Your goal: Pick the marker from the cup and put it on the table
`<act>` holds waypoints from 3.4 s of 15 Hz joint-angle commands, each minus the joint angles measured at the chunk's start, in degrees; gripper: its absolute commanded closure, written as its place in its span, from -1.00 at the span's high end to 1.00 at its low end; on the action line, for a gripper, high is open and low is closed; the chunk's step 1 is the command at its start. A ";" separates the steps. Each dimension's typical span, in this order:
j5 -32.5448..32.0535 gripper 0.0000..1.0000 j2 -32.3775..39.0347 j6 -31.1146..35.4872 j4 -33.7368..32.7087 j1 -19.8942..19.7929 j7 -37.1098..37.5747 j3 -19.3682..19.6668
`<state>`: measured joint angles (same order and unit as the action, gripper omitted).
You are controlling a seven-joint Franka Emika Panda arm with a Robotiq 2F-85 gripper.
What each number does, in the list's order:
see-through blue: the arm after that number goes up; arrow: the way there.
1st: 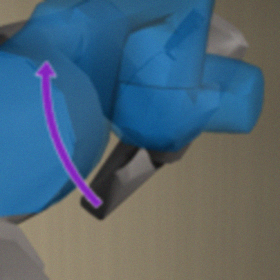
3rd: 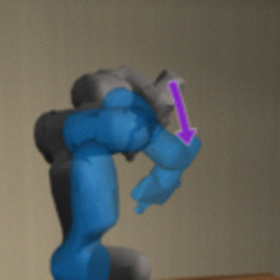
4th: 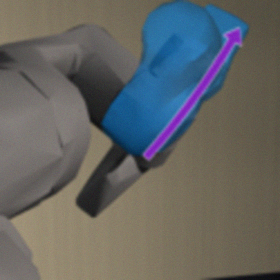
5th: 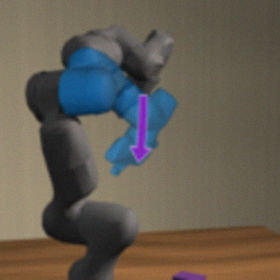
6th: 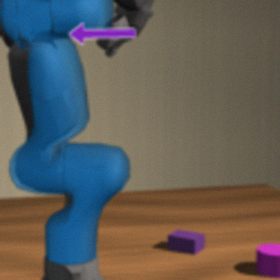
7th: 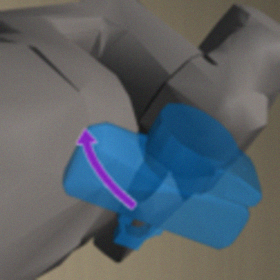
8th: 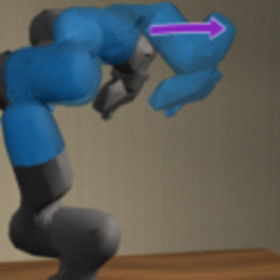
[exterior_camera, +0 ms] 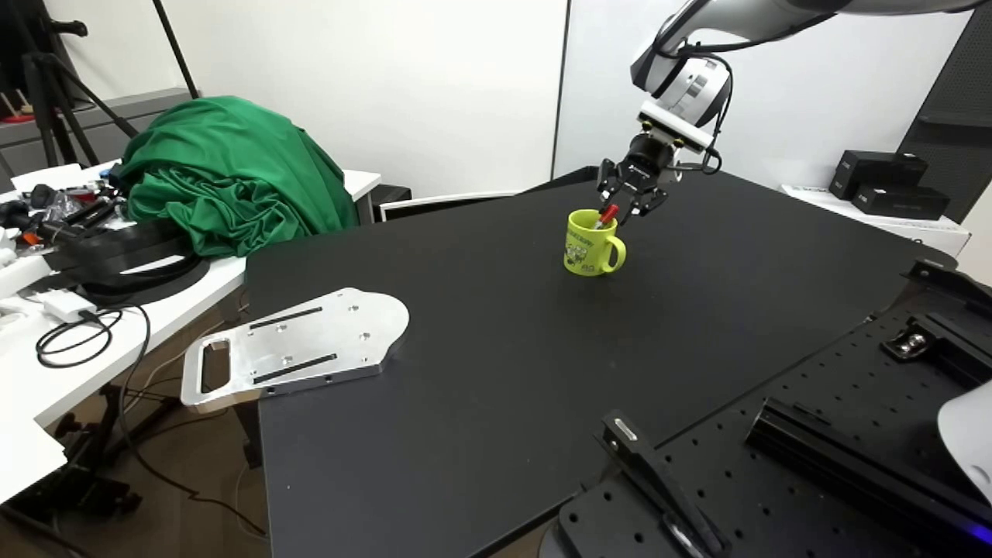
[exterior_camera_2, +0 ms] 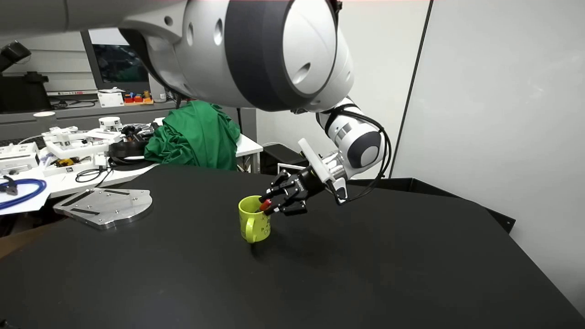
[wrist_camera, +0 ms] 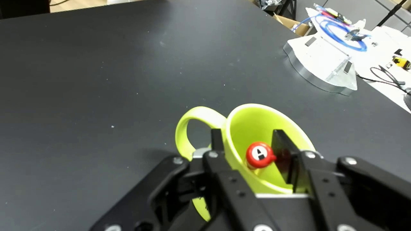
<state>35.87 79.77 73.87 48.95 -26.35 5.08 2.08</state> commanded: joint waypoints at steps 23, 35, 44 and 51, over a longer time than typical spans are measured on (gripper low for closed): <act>-17.61 -0.89 -19.26 -25.44 0.72 4.92 -5.01 4.12; -32.15 -0.89 -30.61 21.77 20.51 7.51 -15.44 7.33; -28.20 -0.89 -37.09 61.86 45.30 6.58 -14.78 5.55; -28.60 -0.58 -35.72 68.60 51.02 6.36 -14.81 5.20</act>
<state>7.91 43.97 142.61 100.25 -19.44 -10.11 7.81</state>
